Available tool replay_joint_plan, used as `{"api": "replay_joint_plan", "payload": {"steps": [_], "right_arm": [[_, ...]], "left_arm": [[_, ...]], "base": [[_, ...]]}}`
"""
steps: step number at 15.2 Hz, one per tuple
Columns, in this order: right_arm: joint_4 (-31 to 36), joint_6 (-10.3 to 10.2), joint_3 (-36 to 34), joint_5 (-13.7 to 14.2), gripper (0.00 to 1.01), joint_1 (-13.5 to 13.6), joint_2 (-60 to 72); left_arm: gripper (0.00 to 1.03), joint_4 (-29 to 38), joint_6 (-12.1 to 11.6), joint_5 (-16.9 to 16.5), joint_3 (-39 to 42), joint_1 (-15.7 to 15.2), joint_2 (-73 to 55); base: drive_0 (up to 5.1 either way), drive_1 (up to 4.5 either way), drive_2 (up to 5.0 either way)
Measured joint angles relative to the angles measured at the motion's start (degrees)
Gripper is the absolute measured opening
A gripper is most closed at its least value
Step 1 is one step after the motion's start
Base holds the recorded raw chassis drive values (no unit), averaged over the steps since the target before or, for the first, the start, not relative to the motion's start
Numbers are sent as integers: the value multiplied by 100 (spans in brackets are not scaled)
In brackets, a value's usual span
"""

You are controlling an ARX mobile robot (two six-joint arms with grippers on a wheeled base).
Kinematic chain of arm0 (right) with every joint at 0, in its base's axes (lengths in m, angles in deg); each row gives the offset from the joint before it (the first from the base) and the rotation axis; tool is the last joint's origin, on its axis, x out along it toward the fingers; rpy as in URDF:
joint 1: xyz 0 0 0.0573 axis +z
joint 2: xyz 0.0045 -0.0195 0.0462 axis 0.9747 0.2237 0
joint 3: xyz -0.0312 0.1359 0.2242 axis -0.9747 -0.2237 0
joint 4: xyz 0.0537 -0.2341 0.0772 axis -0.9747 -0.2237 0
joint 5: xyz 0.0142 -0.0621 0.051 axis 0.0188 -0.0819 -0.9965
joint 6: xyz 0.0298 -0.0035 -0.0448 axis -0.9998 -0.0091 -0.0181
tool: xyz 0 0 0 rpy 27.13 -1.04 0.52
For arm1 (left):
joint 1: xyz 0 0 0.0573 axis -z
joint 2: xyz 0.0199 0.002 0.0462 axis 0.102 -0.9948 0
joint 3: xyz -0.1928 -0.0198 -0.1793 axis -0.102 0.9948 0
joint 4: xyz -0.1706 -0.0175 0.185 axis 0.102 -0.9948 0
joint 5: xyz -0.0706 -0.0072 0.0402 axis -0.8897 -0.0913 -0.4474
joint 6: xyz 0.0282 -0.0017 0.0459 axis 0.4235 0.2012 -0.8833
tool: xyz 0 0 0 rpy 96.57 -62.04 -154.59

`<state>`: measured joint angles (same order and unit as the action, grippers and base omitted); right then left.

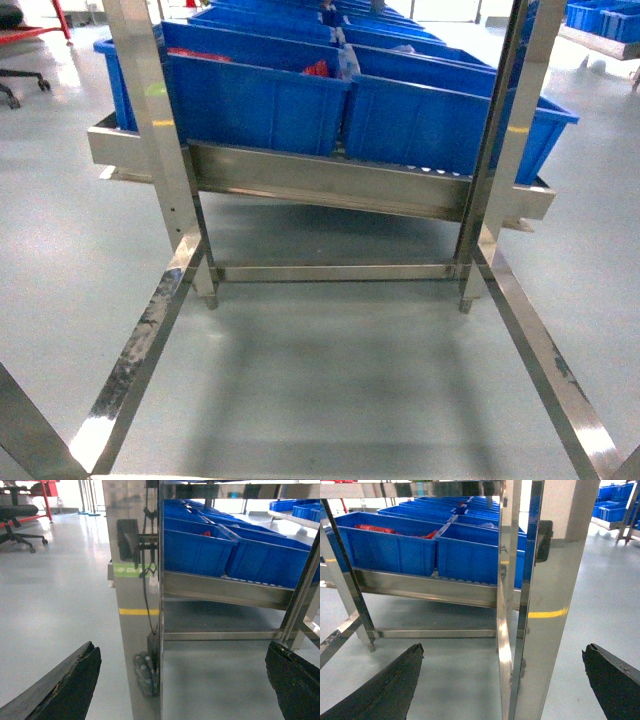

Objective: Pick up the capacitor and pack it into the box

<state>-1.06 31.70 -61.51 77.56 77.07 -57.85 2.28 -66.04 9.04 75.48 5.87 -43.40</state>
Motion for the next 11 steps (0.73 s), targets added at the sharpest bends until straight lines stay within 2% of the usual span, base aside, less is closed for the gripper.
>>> {"api": "replay_joint_plan", "payload": {"steps": [11], "right_arm": [[0,0,0,-2,98,0,0]], "left_arm": [[98,-2,0,0,0,0,0]], "base": [[0,0,0]]}}
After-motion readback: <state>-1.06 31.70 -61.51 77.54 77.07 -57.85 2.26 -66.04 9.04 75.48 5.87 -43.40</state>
